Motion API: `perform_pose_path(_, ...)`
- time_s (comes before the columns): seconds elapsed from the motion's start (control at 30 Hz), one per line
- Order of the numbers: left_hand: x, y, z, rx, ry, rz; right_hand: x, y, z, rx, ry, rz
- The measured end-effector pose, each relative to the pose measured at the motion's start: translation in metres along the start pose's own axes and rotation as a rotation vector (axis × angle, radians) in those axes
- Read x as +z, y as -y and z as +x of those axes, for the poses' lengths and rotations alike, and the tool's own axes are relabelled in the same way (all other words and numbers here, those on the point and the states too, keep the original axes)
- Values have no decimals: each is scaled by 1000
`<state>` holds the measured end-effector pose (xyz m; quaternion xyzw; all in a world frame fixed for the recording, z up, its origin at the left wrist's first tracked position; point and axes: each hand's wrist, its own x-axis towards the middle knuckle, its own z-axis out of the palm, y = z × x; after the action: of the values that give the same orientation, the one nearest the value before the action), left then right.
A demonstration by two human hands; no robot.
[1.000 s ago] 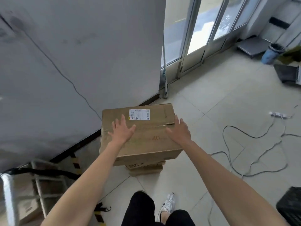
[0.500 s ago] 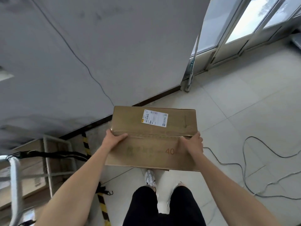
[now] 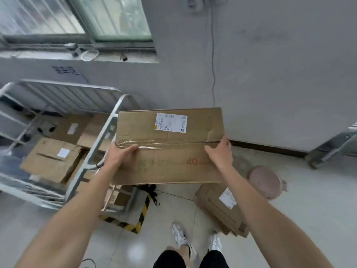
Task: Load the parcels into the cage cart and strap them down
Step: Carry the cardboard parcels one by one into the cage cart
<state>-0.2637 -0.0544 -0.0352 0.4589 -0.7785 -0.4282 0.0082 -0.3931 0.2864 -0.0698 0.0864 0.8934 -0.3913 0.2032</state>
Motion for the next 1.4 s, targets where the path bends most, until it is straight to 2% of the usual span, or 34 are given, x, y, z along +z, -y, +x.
perform_pose_path(0.17, -162, 88, -25, -122, -302, -88, 112, 119, -52, -261, 215, -59)
perform_pose_path(0.3, -268, 194, -56, -236, -423, -219, 215, 184, -125, -423, 371, -136)
perform_pose_path(0.4, -319, 281, -74, -359, -477, -343, 292, 218, -184, -596, 352, -199)
perform_pose_path(0.53, -369, 367, -70, -410, -496, -445, 375, 267, -238, -738, 311, -297)
perform_pose_path(0.87, -500, 431, 40, -325, -488, -437, 498, 358, -285, -705, 93, -402)
perform_pose_path(1.03, -586, 441, 132, -241, -447, -310, 574, 422, -284, -624, 81, -381)
perform_pose_path(1.4, -745, 486, 295, -208, -403, -305, 745, 565, -292, -579, 61, -367)
